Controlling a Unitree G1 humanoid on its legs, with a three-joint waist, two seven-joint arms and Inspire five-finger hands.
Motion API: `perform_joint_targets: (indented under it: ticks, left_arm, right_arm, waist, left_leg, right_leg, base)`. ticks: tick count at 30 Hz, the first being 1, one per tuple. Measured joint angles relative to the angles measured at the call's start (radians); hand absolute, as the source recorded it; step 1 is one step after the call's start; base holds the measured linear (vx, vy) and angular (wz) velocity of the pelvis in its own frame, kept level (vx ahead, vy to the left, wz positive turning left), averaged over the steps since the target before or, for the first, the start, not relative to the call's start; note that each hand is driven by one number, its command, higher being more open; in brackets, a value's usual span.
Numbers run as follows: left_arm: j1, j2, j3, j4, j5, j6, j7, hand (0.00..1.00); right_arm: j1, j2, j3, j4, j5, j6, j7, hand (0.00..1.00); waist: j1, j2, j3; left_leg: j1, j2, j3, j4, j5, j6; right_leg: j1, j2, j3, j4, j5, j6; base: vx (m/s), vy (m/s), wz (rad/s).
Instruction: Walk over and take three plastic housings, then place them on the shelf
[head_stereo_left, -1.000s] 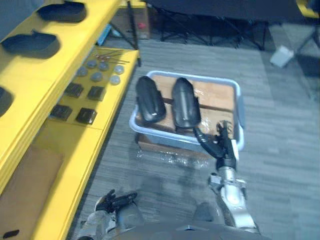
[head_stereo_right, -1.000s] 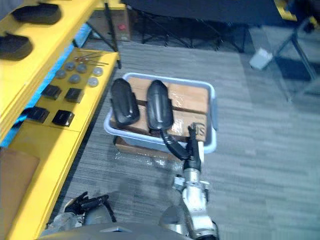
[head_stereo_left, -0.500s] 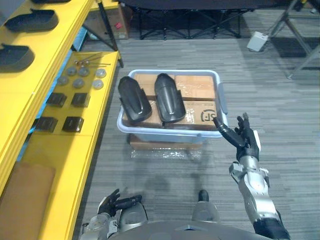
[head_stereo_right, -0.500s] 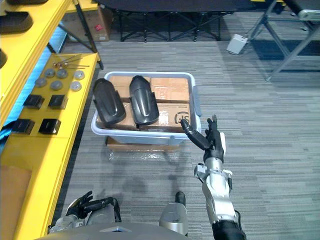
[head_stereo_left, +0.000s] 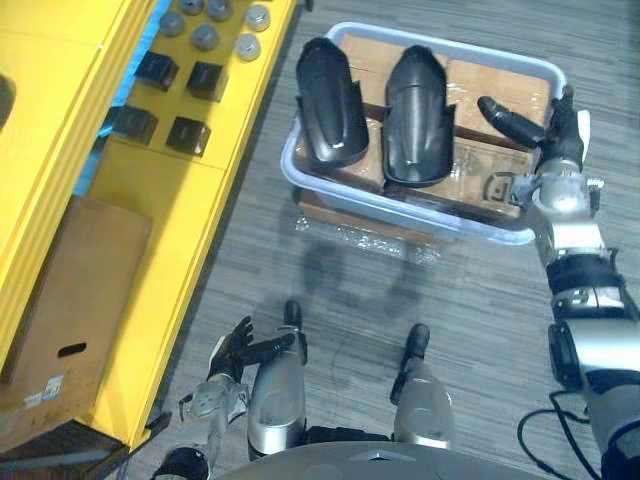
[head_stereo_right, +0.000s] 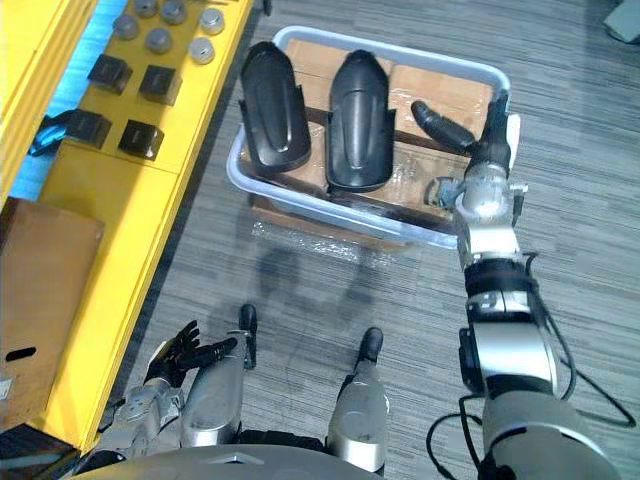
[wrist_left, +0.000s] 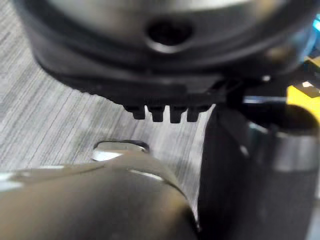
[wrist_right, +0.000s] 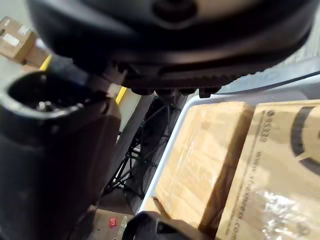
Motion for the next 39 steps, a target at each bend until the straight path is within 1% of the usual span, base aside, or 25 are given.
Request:
perform_joint_targets:
  ticks: [3, 4, 5, 6, 7, 8, 9, 11, 14, 15, 16, 17, 20, 22, 24, 25, 26, 30, 33, 35, 36, 38, 39]
  left_arm:
    - [-0.004, -0.008, 0.0, 0.001, -0.003, -0.012, 0.0, 1.0]
    - [-0.016, -0.013, -0.003, 0.006, -0.005, -0.011, 0.0, 1.0]
    - [-0.019, -0.016, -0.004, 0.008, -0.006, -0.011, -0.002, 1.0]
    - [-0.023, -0.021, -0.005, 0.008, -0.025, -0.012, -0.005, 1.0]
    - [-0.023, -0.023, -0.006, 0.008, -0.028, -0.012, -0.007, 1.0]
    - [-0.027, -0.028, -0.008, 0.009, -0.031, -0.016, -0.009, 1.0]
    - [-0.027, -0.03, -0.008, 0.008, -0.032, -0.018, -0.01, 1.0]
    - [-0.027, -0.03, -0.009, 0.009, -0.042, -0.019, -0.011, 1.0]
    - [-0.028, -0.03, -0.016, 0.009, -0.06, -0.019, -0.011, 1.0]
    - [-0.035, -0.031, -0.024, 0.011, -0.071, -0.019, -0.013, 1.0]
    - [-0.04, -0.034, -0.026, 0.013, -0.072, -0.019, -0.014, 1.0]
    - [-0.042, -0.037, -0.027, 0.013, -0.073, -0.02, -0.014, 1.0]
    - [-0.053, -0.039, -0.04, 0.024, -0.111, -0.02, -0.019, 1.0]
    - [-0.057, -0.039, -0.046, 0.025, -0.112, -0.019, -0.019, 1.0]
    - [-0.061, -0.039, -0.053, 0.025, -0.115, -0.019, -0.019, 1.0]
    - [-0.063, -0.038, -0.057, 0.025, -0.118, -0.019, -0.019, 1.0]
    - [-0.063, -0.036, -0.059, 0.025, -0.122, -0.019, -0.019, 1.0]
    - [-0.064, -0.033, -0.071, 0.027, -0.148, -0.017, -0.019, 1.0]
    - [-0.069, -0.033, -0.079, 0.028, -0.149, -0.018, -0.018, 1.0]
    - [-0.069, -0.033, -0.084, 0.028, -0.15, -0.02, -0.015, 1.0]
    - [-0.069, -0.03, -0.094, 0.031, -0.15, -0.034, -0.008, 1.0]
    - [-0.069, -0.028, -0.104, 0.031, -0.151, -0.041, 0.003, 1.0]
    - [-0.069, -0.027, -0.108, 0.031, -0.152, -0.045, 0.008, 1.0]
  right_arm:
    - [-0.054, -0.005, 0.038, 0.05, -0.004, 0.037, 0.005, 1.0]
    - [-0.065, -0.022, 0.056, 0.071, -0.005, 0.05, 0.008, 1.0]
    - [-0.074, -0.028, 0.066, 0.083, -0.011, 0.059, 0.012, 1.0]
    - [-0.098, -0.047, 0.088, 0.111, -0.053, 0.082, 0.036, 1.0]
    - [-0.104, -0.054, 0.098, 0.119, -0.075, 0.092, 0.046, 1.0]
    - [-0.111, -0.074, 0.118, 0.129, -0.084, 0.109, 0.056, 1.0]
    - [-0.119, -0.08, 0.126, 0.137, -0.09, 0.12, 0.066, 1.0]
    - [-0.145, -0.086, 0.155, 0.171, -0.145, 0.171, 0.101, 1.0]
    - [-0.17, -0.101, 0.185, 0.214, -0.204, 0.213, 0.136, 1.0]
    - [-0.176, -0.124, 0.198, 0.223, -0.239, 0.233, 0.158, 1.0]
    - [-0.177, -0.137, 0.204, 0.228, -0.241, 0.24, 0.163, 1.0]
    - [-0.184, -0.147, 0.214, 0.238, -0.266, 0.252, 0.177, 0.0]
    - [-0.227, -0.154, 0.252, 0.284, -0.363, 0.278, 0.221, 0.0]
    - [-0.236, -0.156, 0.265, 0.307, -0.426, 0.296, 0.233, 0.0]
    - [-0.246, -0.181, 0.276, 0.316, -0.487, 0.309, 0.244, 0.0]
    - [-0.253, -0.199, 0.282, 0.322, -0.519, 0.315, 0.266, 0.0]
    - [-0.253, -0.206, 0.283, 0.324, -0.538, 0.315, 0.285, 0.0]
    - [-0.249, -0.206, 0.288, 0.343, -0.592, 0.313, 0.285, 0.0]
    - [-0.229, -0.203, 0.291, 0.361, -0.634, 0.301, 0.259, 0.0]
    - [-0.208, -0.192, 0.29, 0.359, -0.67, 0.28, 0.221, 0.0]
    - [-0.203, -0.178, 0.288, 0.359, -0.667, 0.277, 0.194, 0.0]
    - [-0.189, -0.139, 0.284, 0.361, -0.666, 0.273, 0.175, 0.0]
    - [-0.175, -0.118, 0.267, 0.362, -0.664, 0.273, 0.147, 0.0]
  waist:
    - [0.02, 0.009, 0.005]
    - [0.033, 0.018, 0.01]
    - [0.038, 0.022, 0.012]
    - [0.042, 0.033, 0.018]
    - [0.046, 0.036, 0.021]
    - [0.057, 0.044, 0.025]
    - [0.058, 0.047, 0.026]
    - [0.06, 0.048, 0.026]
    - [0.073, 0.05, 0.026]
    - [0.081, 0.06, 0.03]
    - [0.085, 0.065, 0.032]
    - [0.088, 0.071, 0.034]
    - [0.098, 0.083, 0.036]
    - [0.104, 0.086, 0.037]
    - [0.112, 0.089, 0.038]
    - [0.115, 0.09, 0.038]
    - [0.115, 0.09, 0.038]
    - [0.122, 0.091, 0.038]
    - [0.134, 0.093, 0.037]
    - [0.136, 0.094, 0.037]
    - [0.137, 0.095, 0.036]
    - [0.136, 0.095, 0.036]
    - [0.136, 0.096, 0.035]
  left_leg:
    - [-0.004, -0.004, -0.022, 0.0, 0.0, 0.0]
    - [-0.005, -0.005, -0.028, 0.002, 0.0, 0.0]
    - [-0.009, -0.006, -0.032, 0.004, -0.001, 0.0]
    - [-0.023, -0.007, -0.044, 0.013, -0.002, 0.0]
    - [-0.027, -0.007, -0.046, 0.014, -0.001, 0.0]
    - [-0.033, -0.007, -0.049, 0.022, -0.001, 0.001]
    - [-0.037, -0.007, -0.051, 0.025, -0.001, 0.001]
    - [-0.04, -0.007, -0.058, 0.03, -0.001, 0.001]
    - [-0.046, -0.008, -0.063, 0.031, 0.001, 0.002]
    - [-0.054, -0.008, -0.069, 0.03, 0.005, 0.002]
    - [-0.055, -0.008, -0.071, 0.029, 0.008, 0.002]
    - [-0.059, -0.008, -0.074, 0.027, 0.011, 0.002]
    - [-0.074, -0.009, -0.075, 0.019, 0.021, 0.001]
    - [-0.074, -0.011, -0.079, 0.009, 0.028, 0.001]
    - [-0.075, -0.013, -0.088, 0.008, 0.03, 0.0]
    - [-0.077, -0.015, -0.096, 0.007, 0.033, -0.001]
    - [-0.078, -0.018, -0.102, 0.003, 0.036, 0.0]
    - [-0.078, -0.024, -0.113, -0.018, 0.05, -0.004]
    - [-0.076, -0.023, -0.119, -0.03, 0.057, -0.006]
    - [-0.07, -0.024, -0.121, -0.045, 0.063, -0.006]
    - [-0.069, -0.025, -0.121, -0.051, 0.066, -0.006]
    - [-0.066, -0.024, -0.121, -0.061, 0.07, -0.006]
    - [-0.066, -0.024, -0.121, -0.061, 0.07, -0.006]
  right_leg:
    - [0.0, -0.001, -0.026, 0.01, 0.0, 0.0]
    - [0.002, -0.001, -0.035, 0.013, 0.0, 0.0]
    - [0.002, -0.001, -0.041, 0.014, 0.0, 0.0]
    - [-0.001, -0.001, -0.054, 0.018, -0.001, 0.0]
    - [-0.004, -0.001, -0.055, 0.021, -0.001, 0.0]
    - [-0.01, -0.001, -0.057, 0.03, -0.003, -0.002]
    - [-0.011, -0.001, -0.061, 0.033, -0.004, -0.003]
    - [-0.016, -0.003, -0.066, 0.048, -0.012, -0.004]
    - [-0.029, -0.008, -0.078, 0.071, -0.03, -0.002]
    - [-0.038, -0.009, -0.082, 0.085, -0.037, -0.004]
    - [-0.039, -0.009, -0.085, 0.087, -0.037, -0.004]
    - [-0.044, -0.01, -0.087, 0.09, -0.039, -0.005]
    - [-0.068, -0.013, -0.09, 0.103, -0.041, -0.006]
    - [-0.072, -0.016, -0.098, 0.113, -0.045, -0.007]
    - [-0.07, -0.017, -0.107, 0.121, -0.054, -0.006]
    - [-0.071, -0.019, -0.113, 0.132, -0.063, -0.008]
    - [-0.07, -0.02, -0.123, 0.141, -0.07, -0.009]
    - [-0.073, -0.026, -0.139, 0.155, -0.088, -0.009]
    - [-0.074, -0.027, -0.149, 0.16, -0.095, -0.012]
    - [-0.077, -0.03, -0.154, 0.169, -0.097, -0.014]
    - [-0.077, -0.031, -0.157, 0.17, -0.101, -0.014]
    - [-0.079, -0.032, -0.158, 0.171, -0.102, -0.016]
    - [-0.081, -0.033, -0.158, 0.174, -0.104, -0.017]
  base:
    - [0.0, 0.009, 0.11]
    - [-0.02, 0.017, 0.11]
    - [-0.04, 0.019, 0.17]
    - [-0.05, 0.018, 0.14]
    - [-0.06, 0.025, 0.13]
    - [-0.05, 0.021, 0.05]
    - [-0.04, 0.018, 0.04]
    - [-0.04, 0.009, 0.04]
    - [-0.03, -0.005, 0.05]
    - [-0.03, -0.013, 0.09]
    - [-0.03, -0.015, 0.1]
    - [-0.02, -0.01, 0.07]
    - [-0.01, -0.003, 0.01]
    - [0.0, -0.013, 0.07]
    - [-0.01, -0.021, 0.15]
    - [-0.02, -0.022, 0.23]
    - [-0.01, -0.02, 0.23]
    - [-0.01, -0.027, 0.14]
    - [0.0, -0.027, 0.06]
    - [0.01, -0.028, 0.05]
    - [0.0, 0.0, 0.0]
    - [0.0, 0.0, 0.0]
    - [0.0, 0.0, 0.0]
